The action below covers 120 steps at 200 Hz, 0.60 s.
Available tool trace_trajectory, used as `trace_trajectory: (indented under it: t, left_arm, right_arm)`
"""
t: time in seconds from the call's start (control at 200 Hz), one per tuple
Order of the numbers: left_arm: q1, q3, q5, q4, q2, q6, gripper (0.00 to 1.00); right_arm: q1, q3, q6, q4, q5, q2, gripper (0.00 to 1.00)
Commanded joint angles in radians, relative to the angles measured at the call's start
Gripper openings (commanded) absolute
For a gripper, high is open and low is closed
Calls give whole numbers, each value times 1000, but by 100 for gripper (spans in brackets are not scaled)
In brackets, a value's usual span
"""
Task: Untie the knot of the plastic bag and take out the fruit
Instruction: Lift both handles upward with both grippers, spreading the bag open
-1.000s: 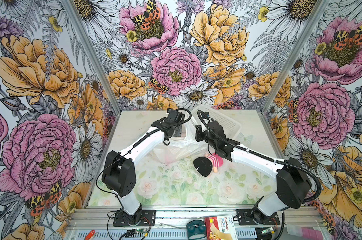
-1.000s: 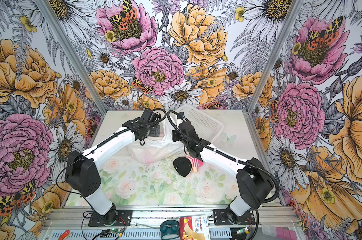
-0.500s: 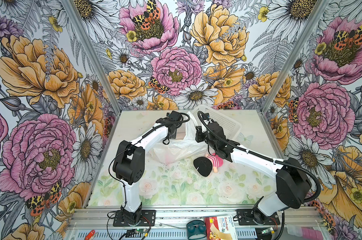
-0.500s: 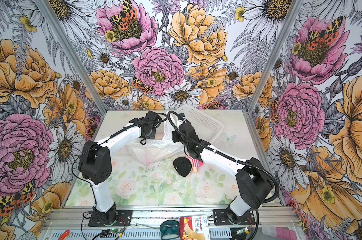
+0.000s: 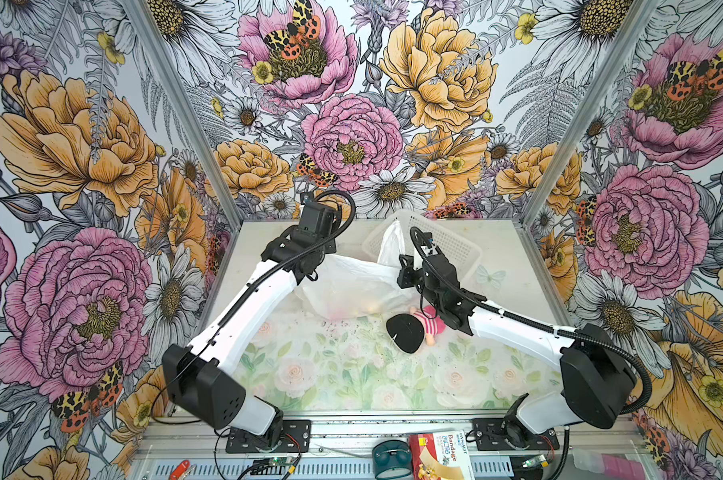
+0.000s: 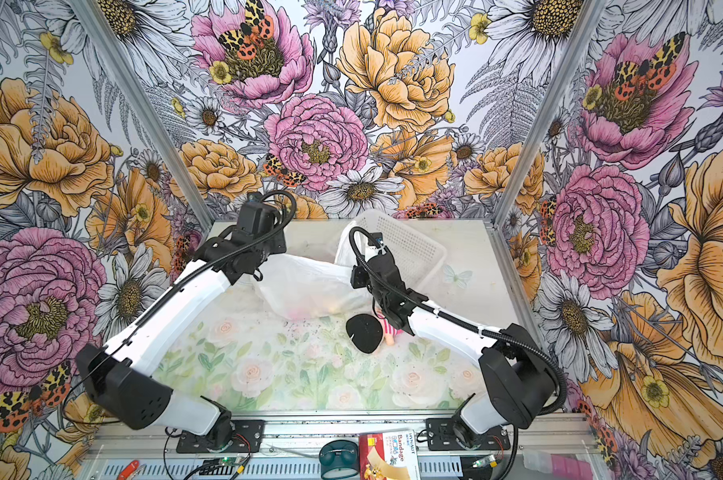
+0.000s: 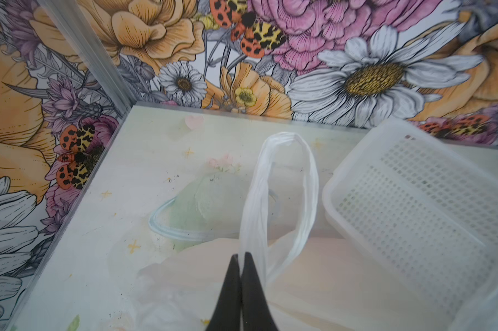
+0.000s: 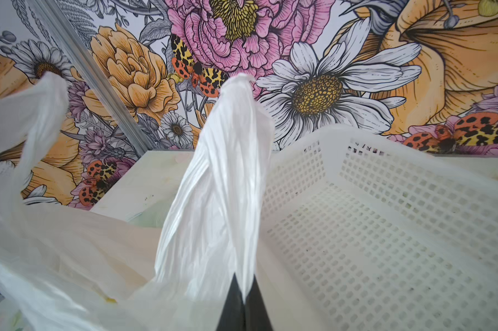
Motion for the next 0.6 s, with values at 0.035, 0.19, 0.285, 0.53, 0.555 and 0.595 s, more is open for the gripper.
trace_trajectory:
  t: [0.035,0.19,0.285,0.53,0.555,0.595]
  left_arm:
    - [-1,-173,19,188,-132,-16,0]
    - [14,-345,71,343,-290,-15,0]
    - [29,-403,82,382,-345,-13,0]
    - [274,-396,241,361,-355,-134,0]
    - [305,-384,271,354,-346,-151,0]
    - [344,-363,326,350,-332,-170,0]
  right_arm:
    - [-32,-48,83,122,-26,-47,0]
    - [-44,-62,151,116,-68,-60,0]
    - [-37,-28,168,86,-100,-44,0]
    - [-21,246,193,-102,-149,89,0]
    - [-21,277,192,-114,-156,106,0]
    - [-21,324,192,-136,-165,129,0]
